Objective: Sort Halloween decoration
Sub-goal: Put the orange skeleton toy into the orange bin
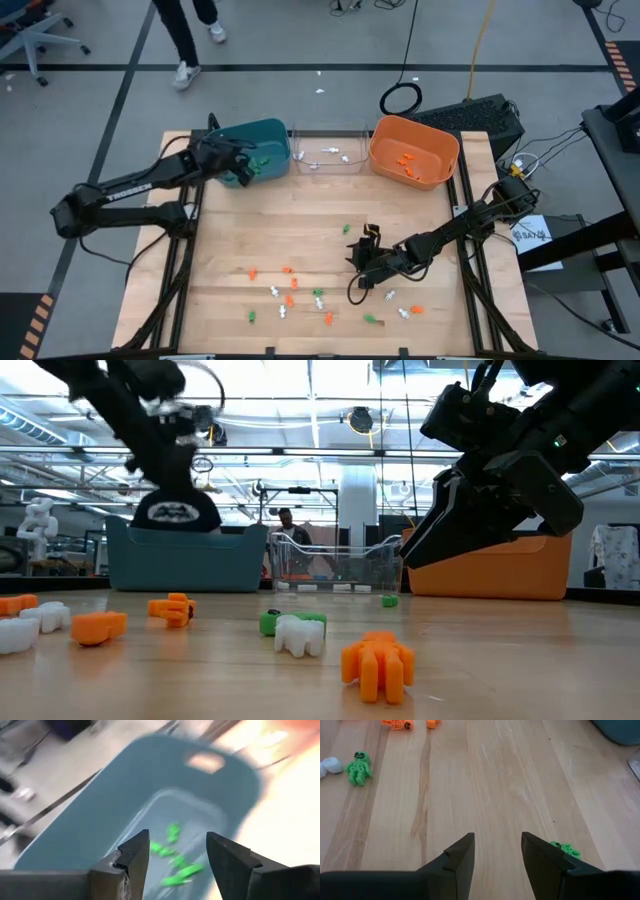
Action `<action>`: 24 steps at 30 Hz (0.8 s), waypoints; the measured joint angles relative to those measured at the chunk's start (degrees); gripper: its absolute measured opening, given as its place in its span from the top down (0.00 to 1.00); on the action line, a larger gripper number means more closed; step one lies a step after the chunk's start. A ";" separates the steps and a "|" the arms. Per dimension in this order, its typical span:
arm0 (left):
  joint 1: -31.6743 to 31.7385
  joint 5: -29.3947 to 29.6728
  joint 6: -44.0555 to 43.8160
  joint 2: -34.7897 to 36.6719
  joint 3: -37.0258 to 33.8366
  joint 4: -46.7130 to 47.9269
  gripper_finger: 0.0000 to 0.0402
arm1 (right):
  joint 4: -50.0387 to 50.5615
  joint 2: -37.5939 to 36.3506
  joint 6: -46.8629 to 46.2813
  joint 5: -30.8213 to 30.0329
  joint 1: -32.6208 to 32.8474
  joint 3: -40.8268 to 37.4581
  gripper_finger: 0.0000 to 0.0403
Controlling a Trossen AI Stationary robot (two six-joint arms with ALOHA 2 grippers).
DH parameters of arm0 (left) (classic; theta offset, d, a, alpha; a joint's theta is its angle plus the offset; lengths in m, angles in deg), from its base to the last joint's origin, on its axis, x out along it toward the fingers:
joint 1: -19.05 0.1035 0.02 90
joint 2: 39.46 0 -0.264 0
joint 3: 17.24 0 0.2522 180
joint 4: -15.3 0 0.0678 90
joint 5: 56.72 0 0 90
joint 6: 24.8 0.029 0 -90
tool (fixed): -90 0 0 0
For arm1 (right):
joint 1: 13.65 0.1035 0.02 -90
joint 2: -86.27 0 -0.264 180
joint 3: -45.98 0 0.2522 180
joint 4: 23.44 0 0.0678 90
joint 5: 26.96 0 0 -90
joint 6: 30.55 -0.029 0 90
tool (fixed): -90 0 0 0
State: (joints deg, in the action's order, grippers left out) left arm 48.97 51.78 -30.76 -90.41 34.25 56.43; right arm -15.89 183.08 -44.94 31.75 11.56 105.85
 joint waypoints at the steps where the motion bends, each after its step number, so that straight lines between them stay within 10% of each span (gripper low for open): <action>1: -1.34 -0.89 -0.37 1.27 0.65 0.04 0.52 | 0.00 0.00 0.02 -0.01 0.01 0.00 0.64; 12: -22.20 -1.69 -6.77 12.99 1.77 0.70 0.52 | -2.75 0.01 -1.66 3.10 0.00 0.17 0.64; 24: -48.83 13.29 -16.08 3.86 1.75 -1.37 0.62 | 13.04 -0.42 -0.84 8.85 -0.10 13.68 0.64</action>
State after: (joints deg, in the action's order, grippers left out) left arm 0.14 65.07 -46.84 -86.55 36.01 55.07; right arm -2.85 182.67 -45.78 40.60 11.46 119.53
